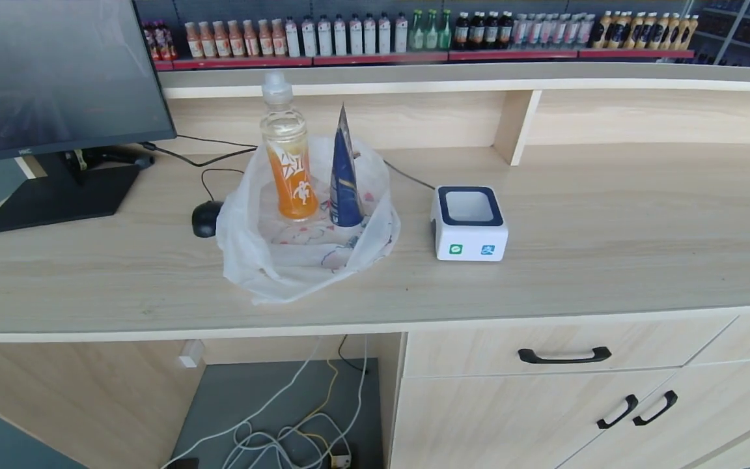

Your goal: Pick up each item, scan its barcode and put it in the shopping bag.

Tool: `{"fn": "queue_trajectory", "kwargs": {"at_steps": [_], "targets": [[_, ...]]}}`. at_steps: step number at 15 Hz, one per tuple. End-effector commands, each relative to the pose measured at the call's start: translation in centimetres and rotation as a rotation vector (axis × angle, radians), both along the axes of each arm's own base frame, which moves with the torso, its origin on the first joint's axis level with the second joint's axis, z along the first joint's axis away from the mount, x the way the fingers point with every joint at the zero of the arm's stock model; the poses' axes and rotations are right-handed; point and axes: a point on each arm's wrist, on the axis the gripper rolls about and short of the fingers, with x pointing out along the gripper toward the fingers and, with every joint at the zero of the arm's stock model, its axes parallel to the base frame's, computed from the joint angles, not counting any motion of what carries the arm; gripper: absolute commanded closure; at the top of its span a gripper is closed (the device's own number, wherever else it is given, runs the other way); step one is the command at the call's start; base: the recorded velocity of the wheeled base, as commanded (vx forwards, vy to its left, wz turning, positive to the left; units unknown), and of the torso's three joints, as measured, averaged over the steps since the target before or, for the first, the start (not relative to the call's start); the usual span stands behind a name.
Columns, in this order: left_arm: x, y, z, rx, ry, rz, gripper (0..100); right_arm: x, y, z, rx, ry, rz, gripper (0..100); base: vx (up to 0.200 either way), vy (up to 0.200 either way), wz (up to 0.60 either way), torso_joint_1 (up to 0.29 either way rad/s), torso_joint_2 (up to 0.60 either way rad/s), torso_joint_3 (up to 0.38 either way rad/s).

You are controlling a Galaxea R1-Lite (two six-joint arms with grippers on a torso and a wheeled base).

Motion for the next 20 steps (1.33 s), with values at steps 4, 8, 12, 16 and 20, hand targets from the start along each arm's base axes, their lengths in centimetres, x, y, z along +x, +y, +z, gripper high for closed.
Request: {"fn": "queue_trajectory", "kwargs": {"at_steps": [4, 8, 12, 16, 20], "targets": [[0.0, 0.0, -0.01, -0.002, 0.001, 0.0, 0, 0.01, 0.0, 0.01, 0.001, 0.001, 0.0, 0, 0.0, -0.2, 0.0, 0.0, 0.0, 0.001], [0.0, 0.0, -0.01, 0.001, 0.001, 0.0, 0, 0.01, 0.0, 0.01, 0.001, 0.001, 0.0, 0, 0.0, -0.1, 0.0, 0.001, 0.0, 0.001], [0.0, 0.0, -0.01, 0.001, 0.001, 0.0, 0, 0.01, 0.0, 0.01, 0.0, 0.001, 0.0, 0, 0.0, 0.0, 0.0, 0.0, 0.0, 0.0], [0.0, 0.0, -0.01, 0.001, 0.001, 0.0, 0, 0.01, 0.0, 0.01, 0.001, 0.001, 0.0, 0, 0.0, 0.0, 0.0, 0.0, 0.0, 0.0], [0.0, 0.0, -0.01, 0.001, 0.001, 0.0, 0, 0.01, 0.0, 0.01, 0.001, 0.001, 0.0, 0, 0.0, 0.0, 0.0, 0.0, 0.0, 0.0]]}}
